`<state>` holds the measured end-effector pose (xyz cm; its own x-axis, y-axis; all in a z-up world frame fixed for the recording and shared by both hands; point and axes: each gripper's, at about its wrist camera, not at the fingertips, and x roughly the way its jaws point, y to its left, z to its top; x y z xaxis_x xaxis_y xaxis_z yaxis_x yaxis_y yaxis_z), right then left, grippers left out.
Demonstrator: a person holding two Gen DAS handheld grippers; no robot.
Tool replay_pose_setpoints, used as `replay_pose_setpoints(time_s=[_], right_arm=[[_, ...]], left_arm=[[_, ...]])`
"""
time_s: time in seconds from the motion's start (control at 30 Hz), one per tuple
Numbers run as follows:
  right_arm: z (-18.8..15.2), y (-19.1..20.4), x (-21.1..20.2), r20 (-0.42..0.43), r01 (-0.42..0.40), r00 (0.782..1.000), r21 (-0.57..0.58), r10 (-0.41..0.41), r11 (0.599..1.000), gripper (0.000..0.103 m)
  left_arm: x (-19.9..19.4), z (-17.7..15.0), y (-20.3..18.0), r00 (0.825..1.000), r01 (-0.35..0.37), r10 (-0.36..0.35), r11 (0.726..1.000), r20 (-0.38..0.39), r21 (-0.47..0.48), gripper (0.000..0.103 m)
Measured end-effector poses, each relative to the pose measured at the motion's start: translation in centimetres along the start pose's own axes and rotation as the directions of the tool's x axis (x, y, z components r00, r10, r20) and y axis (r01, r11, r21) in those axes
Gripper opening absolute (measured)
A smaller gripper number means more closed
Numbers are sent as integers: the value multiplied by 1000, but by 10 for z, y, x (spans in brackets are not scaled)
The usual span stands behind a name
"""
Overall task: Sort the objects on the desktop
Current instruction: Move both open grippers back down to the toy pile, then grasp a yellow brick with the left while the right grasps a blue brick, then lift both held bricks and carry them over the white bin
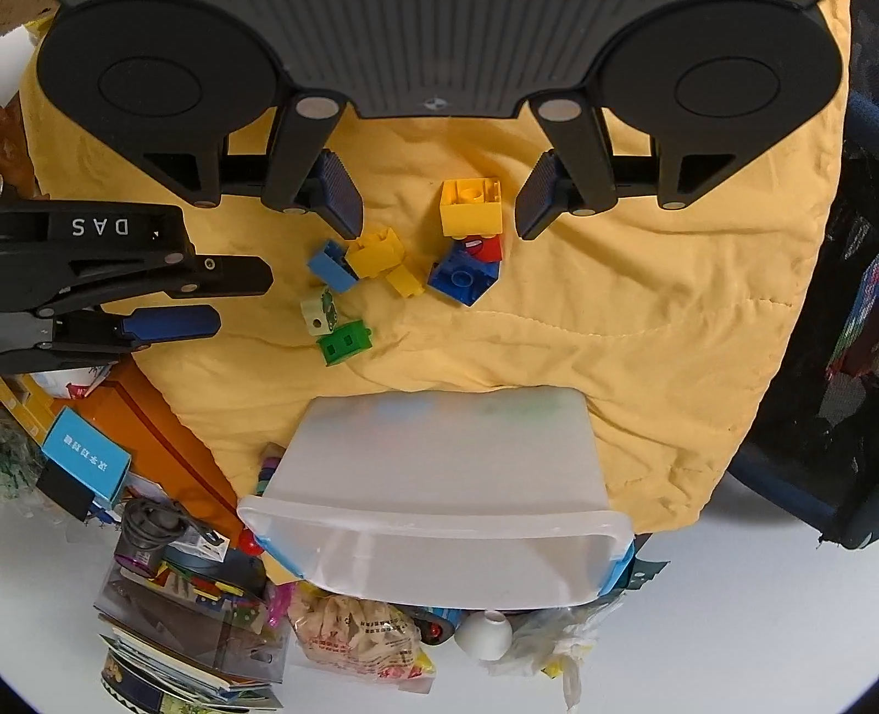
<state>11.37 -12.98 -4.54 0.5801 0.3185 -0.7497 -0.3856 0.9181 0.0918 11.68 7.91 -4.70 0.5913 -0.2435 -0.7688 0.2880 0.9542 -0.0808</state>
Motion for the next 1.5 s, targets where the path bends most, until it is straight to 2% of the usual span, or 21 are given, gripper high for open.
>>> replay_pose_setpoints(time_s=[0.5, 0.7, 0.8, 0.97, 1.0, 1.07, 1.1, 1.13, 1.2, 1.33, 1.5], right_arm=[[-10, -1, 2, -18, 28, 999, -1, -28, 1000, 55], [-12, 1, 13, -48, 38, 998, -22, -39, 999, 50], [-12, 3, 24, -56, 25, 998, -35, -27, 999, 43], [-7, 4, 50, -83, 5, 997, -4, -6, 1000, 37], [-6, 3, 54, -85, 2, 996, 8, -1, 1000, 37], [-3, 4, 61, -92, -10, 996, 14, 11, 1000, 37], [-3, 6, 66, -103, -2, 995, 0, 2, 1000, 37], [-3, 7, 70, -114, 8, 993, -12, -9, 1000, 36], [-8, 7, 76, -133, 12, 991, -31, -16, 999, 27], [-13, 2, 60, -124, -13, 992, -20, 11, 1000, 26], [-16, -7, 37, -116, -7, 993, -9, 6, 1000, 26]], left_arm=[[7, -14, 11, 1000, -1, 0, 999, -13, -43, 65], [19, -21, 13, 999, 13, -14, 999, -36, -30, 65], [33, -19, 14, 999, -1, 1, 1000, -36, -21, 65], [58, -12, 15, 998, -4, 3, 1000, -62, -17, 64], [61, -13, 15, 998, 2, -4, 1000, -61, -22, 62], [69, -14, 17, 997, 22, -24, 999, -78, -31, 40], [71, -15, 18, 996, 28, -30, 999, -83, -31, 35], [70, -14, 18, 996, 33, -35, 999, -80, -29, 34], [64, -15, 21, 995, 67, -71, 996, -71, -51, 34], [45, -16, 20, 990, 120, -124, 991, -67, -66, 34], [20, -16, 15, 988, 150, -153, 986, -36, -73, 34]])
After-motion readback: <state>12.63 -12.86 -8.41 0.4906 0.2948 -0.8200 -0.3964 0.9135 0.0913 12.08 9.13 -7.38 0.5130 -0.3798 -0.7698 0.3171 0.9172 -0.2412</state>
